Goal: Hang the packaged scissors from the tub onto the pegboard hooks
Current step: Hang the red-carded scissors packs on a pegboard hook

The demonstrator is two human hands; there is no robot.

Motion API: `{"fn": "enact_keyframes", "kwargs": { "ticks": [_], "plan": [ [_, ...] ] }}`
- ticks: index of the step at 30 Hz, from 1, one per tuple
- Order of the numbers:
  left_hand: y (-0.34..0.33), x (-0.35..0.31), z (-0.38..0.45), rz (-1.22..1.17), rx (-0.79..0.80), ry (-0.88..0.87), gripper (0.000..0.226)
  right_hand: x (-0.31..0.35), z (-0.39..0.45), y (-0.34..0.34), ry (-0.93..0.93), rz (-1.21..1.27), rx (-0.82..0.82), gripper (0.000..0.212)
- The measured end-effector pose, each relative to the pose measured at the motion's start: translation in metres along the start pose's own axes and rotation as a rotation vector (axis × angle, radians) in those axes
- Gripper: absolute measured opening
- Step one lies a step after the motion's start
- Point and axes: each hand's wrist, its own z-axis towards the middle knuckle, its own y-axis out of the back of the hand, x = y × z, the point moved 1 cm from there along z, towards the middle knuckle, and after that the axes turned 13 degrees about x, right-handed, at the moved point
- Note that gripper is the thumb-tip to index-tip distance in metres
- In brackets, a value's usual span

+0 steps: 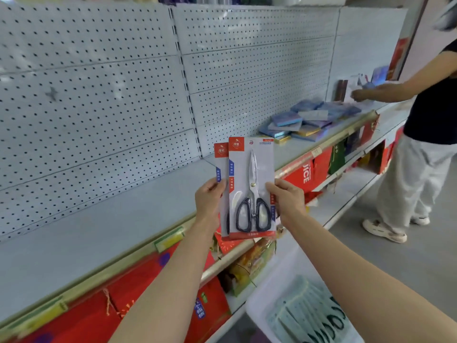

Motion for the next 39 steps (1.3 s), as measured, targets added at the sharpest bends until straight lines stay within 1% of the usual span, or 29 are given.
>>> {"fn": "enact_keyframes", "kwargs": {
  "ticks": [2,4,5,6,8,10,15,17,18,21,23,27,28,30,31,33,34,36,39],
  "plan": [
    [0.019,-0.013,-0.002,0.018,-0.03,-0.029,0.007,0.003,0.001,-0.022,0.007,0.046,0.028,0.012],
    [0.032,-0.028,-0.005,0.021,-0.055,-0.068,0.007,0.008,0.0,-0.041,0.022,0.066,0.072,0.007],
    [0.037,-0.034,-0.006,0.022,-0.07,-0.083,0.007,0.009,0.001,-0.049,0.031,0.064,0.101,0.011],
    [0.043,-0.039,-0.007,0.028,-0.088,-0.095,0.007,0.011,0.002,-0.057,0.037,0.061,0.128,0.011],
    [0.055,-0.047,-0.008,0.039,-0.127,-0.117,0.007,0.013,0.005,-0.073,0.052,0.058,0.154,0.002],
    [0.065,-0.056,-0.009,0.044,-0.169,-0.125,0.007,0.015,0.01,-0.087,0.059,0.051,0.174,0.007],
    [0.092,-0.08,-0.01,0.056,-0.306,-0.158,0.006,0.023,0.027,-0.123,0.046,0.052,0.295,0.003],
    [0.103,-0.089,-0.013,0.058,-0.363,-0.176,0.006,0.024,0.037,-0.139,0.028,0.05,0.341,0.013],
    [0.108,-0.093,-0.016,0.061,-0.388,-0.187,0.008,0.024,0.04,-0.148,0.023,0.061,0.369,0.015],
    [0.125,-0.104,-0.026,0.057,-0.469,-0.217,0.019,0.022,0.046,-0.175,0.008,0.065,0.462,0.011],
    [0.139,-0.109,-0.035,0.072,-0.526,-0.236,0.018,0.017,0.045,-0.194,-0.011,0.069,0.525,0.009],
    [0.172,-0.117,-0.062,0.075,-0.649,-0.274,0.025,0.005,0.027,-0.237,-0.08,0.092,0.622,0.004],
    [0.181,-0.12,-0.069,0.076,-0.675,-0.283,0.025,0.002,0.021,-0.248,-0.089,0.093,0.65,0.006],
    [0.199,-0.126,-0.083,0.076,-0.716,-0.29,0.02,-0.001,0.009,-0.27,-0.095,0.107,0.698,0.019],
    [0.21,-0.128,-0.09,0.071,-0.737,-0.296,0.016,-0.003,0.003,-0.281,-0.095,0.115,0.709,0.018],
    [0.233,-0.133,-0.101,0.076,-0.762,-0.304,0.008,-0.003,-0.01,-0.304,-0.1,0.106,0.735,0.004],
    [0.245,-0.137,-0.107,0.083,-0.773,-0.311,0.005,-0.004,-0.015,-0.317,-0.097,0.103,0.753,0.007],
    [0.269,-0.145,-0.116,0.076,-0.798,-0.329,0.005,-0.008,-0.025,-0.343,-0.084,0.104,0.79,0.003],
    [0.307,-0.157,-0.128,0.097,-0.811,-0.342,0.008,-0.017,-0.04,-0.382,-0.077,0.123,0.789,0.003]
  ]
}}
